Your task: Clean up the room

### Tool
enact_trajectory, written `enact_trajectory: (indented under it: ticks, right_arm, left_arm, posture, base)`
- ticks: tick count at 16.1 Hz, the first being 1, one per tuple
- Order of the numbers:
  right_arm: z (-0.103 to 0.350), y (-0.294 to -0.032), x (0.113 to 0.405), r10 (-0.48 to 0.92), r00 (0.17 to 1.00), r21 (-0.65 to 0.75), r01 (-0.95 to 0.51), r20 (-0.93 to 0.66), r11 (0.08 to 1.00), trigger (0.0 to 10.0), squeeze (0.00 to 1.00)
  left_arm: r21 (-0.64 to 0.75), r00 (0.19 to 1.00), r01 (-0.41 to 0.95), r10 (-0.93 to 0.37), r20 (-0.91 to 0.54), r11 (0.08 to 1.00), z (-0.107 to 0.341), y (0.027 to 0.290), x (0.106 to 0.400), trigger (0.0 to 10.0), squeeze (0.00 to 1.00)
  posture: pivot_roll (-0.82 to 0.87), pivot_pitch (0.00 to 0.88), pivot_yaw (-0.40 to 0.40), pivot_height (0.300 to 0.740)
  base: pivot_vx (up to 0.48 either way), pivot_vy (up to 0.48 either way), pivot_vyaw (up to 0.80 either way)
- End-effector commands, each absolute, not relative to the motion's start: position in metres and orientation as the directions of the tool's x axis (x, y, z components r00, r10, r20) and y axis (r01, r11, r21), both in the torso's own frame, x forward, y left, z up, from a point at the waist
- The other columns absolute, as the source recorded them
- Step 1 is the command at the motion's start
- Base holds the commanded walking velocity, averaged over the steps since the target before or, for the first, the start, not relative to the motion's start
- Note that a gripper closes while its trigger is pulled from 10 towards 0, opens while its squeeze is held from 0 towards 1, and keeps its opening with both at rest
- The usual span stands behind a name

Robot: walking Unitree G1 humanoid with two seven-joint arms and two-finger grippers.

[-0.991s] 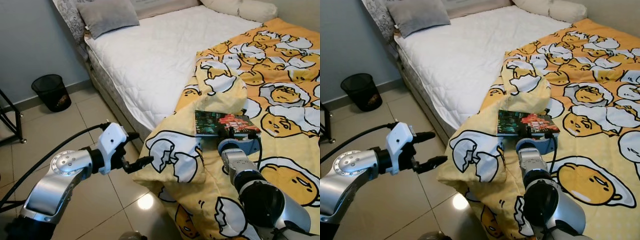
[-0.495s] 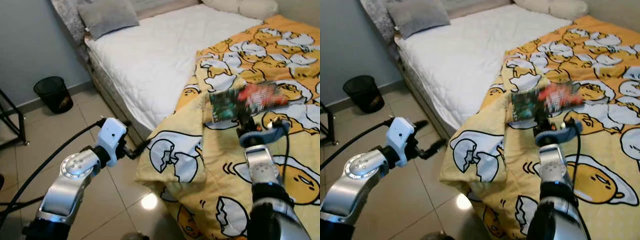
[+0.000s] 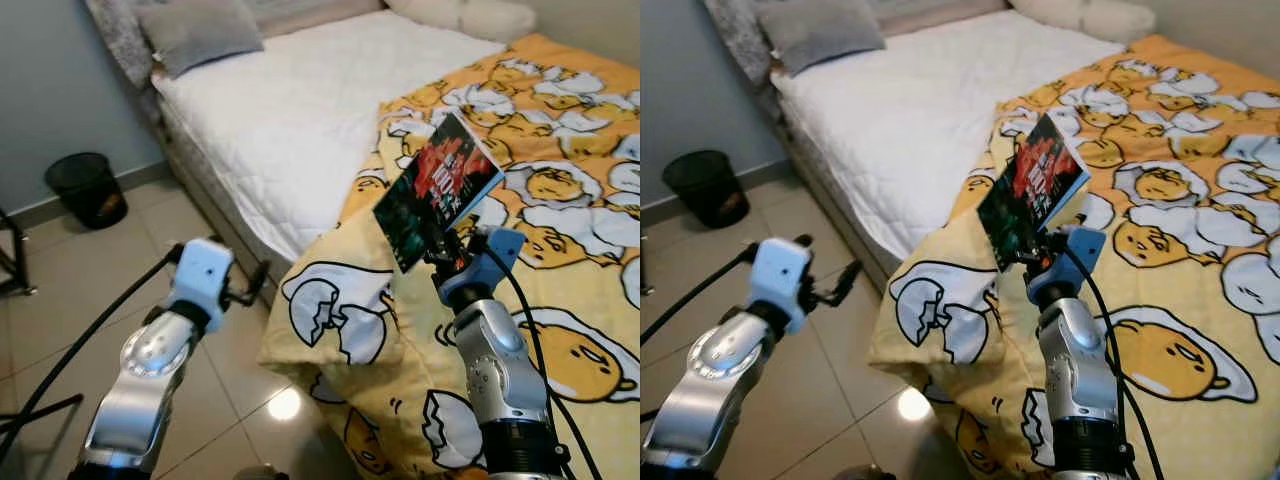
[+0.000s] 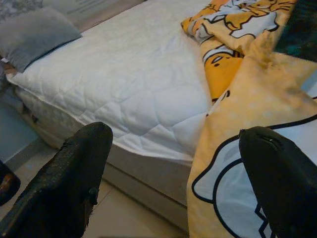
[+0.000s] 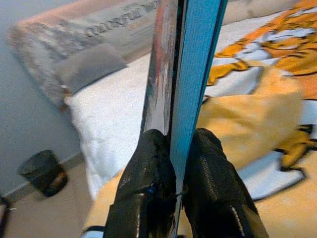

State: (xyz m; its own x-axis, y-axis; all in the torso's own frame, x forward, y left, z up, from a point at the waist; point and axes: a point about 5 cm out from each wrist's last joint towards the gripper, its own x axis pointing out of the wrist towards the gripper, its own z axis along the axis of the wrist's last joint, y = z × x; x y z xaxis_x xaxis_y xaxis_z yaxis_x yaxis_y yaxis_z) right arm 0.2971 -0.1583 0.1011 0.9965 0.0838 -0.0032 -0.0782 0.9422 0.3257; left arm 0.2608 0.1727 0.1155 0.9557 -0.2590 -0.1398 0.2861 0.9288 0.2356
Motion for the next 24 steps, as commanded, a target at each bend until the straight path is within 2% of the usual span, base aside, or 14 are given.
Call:
enact_trajectory:
  ticks: [1, 3, 4, 5, 6, 8, 9, 10, 11, 12, 24]
  right_arm:
    - [0.108, -0.163, 0.298, 0.057, 0.998, 0.315, -0.064, 0.033, 0.947, 10.0, 0.00]
    - [0.112, -0.166, 0.296, 0.014, 0.999, 0.294, -0.023, 0.032, 0.956, 10.0, 0.00]
    - [0.114, -0.169, 0.296, -0.046, 0.998, 0.294, 0.030, 0.047, 0.955, 10.0, 0.00]
    - [0.115, -0.169, 0.296, -0.071, 0.996, 0.319, 0.050, 0.055, 0.946, 10.0, 0.00]
    - [0.114, -0.169, 0.296, -0.068, 0.996, 0.332, 0.046, 0.056, 0.942, 10.0, 0.00]
    - [0.110, -0.171, 0.295, -0.098, 0.994, 0.345, 0.076, 0.047, 0.936, 10.0, 0.00]
    - [0.108, -0.172, 0.294, -0.116, 0.993, 0.343, 0.098, 0.033, 0.934, 10.0, 0.00]
    - [0.103, -0.174, 0.294, -0.149, 0.989, 0.314, 0.144, -0.009, 0.938, 10.0, 0.00]
    - [0.100, -0.173, 0.294, -0.127, 0.991, 0.326, 0.132, -0.037, 0.936, 10.0, 0.00]
    - [0.097, -0.170, 0.293, -0.079, 0.995, 0.345, 0.095, -0.061, 0.934, 10.0, 0.00]
    - [0.098, -0.163, 0.293, -0.025, 0.997, 0.333, 0.049, -0.077, 0.941, 10.0, 0.00]
  left_arm:
    - [0.266, 0.967, 0.252, -0.231, -0.109, 0.930, 0.123, 0.175, 0.261, 10.0, 0.75]
    - [0.288, 0.973, 0.229, -0.207, -0.106, 0.930, 0.124, 0.177, 0.261, 10.0, 0.69]
    - [0.290, 0.977, 0.209, -0.188, -0.099, 0.934, 0.126, 0.179, 0.260, 10.0, 0.55]
    - [0.279, 0.980, 0.190, -0.168, -0.103, 0.941, 0.125, 0.180, 0.260, 10.0, 0.47]
    - [0.272, 0.981, 0.187, -0.163, -0.108, 0.944, 0.124, 0.180, 0.260, 10.0, 0.47]
    - [0.283, 0.981, 0.189, -0.166, -0.102, 0.940, 0.126, 0.177, 0.263, 10.0, 0.24]
    - [0.284, 0.981, 0.188, -0.166, -0.100, 0.940, 0.127, 0.177, 0.263, 10.0, 0.19]
    - [0.284, 0.982, 0.182, -0.161, -0.096, 0.942, 0.128, 0.178, 0.264, 10.0, 0.09]
    - [0.280, 0.983, 0.177, -0.157, -0.095, 0.943, 0.129, 0.179, 0.264, 10.0, 0.07]
    - [0.278, 0.984, 0.168, -0.146, -0.098, 0.946, 0.129, 0.181, 0.263, 10.0, 0.00]
    - [0.286, 0.983, 0.168, -0.139, -0.119, 0.943, 0.128, 0.186, 0.261, 10.0, 0.00]
  posture:
    - [0.01, 0.000, -0.005, 0.740]
    - [0.02, 0.000, -0.016, 0.740]
    - [0.02, 0.000, -0.022, 0.740]
    - [0.03, 0.000, -0.028, 0.740]
    - [0.03, 0.000, -0.028, 0.740]
    - [0.03, 0.000, -0.019, 0.740]
    - [0.03, 0.000, -0.019, 0.740]
    - [0.02, 0.000, -0.014, 0.740]
    - [0.02, 0.000, -0.014, 0.740]
    - [0.02, 0.000, -0.014, 0.740]
    - [0.02, 0.000, -0.012, 0.740]
  base:
    - [0.000, 0.000, -0.80]
    - [0.000, 0.000, -0.80]
    - [0.000, 0.000, -0.80]
    - [0.000, 0.000, -0.80]
    - [0.000, 0.000, -0.80]
    - [0.000, 0.152, -0.80]
    - [0.000, 0.322, -0.80]
    - [0.000, 0.326, -0.80]
    - [0.000, 0.326, -0.80]
    - [0.000, 0.326, -0.80]
    - [0.000, 0.368, -0.60]
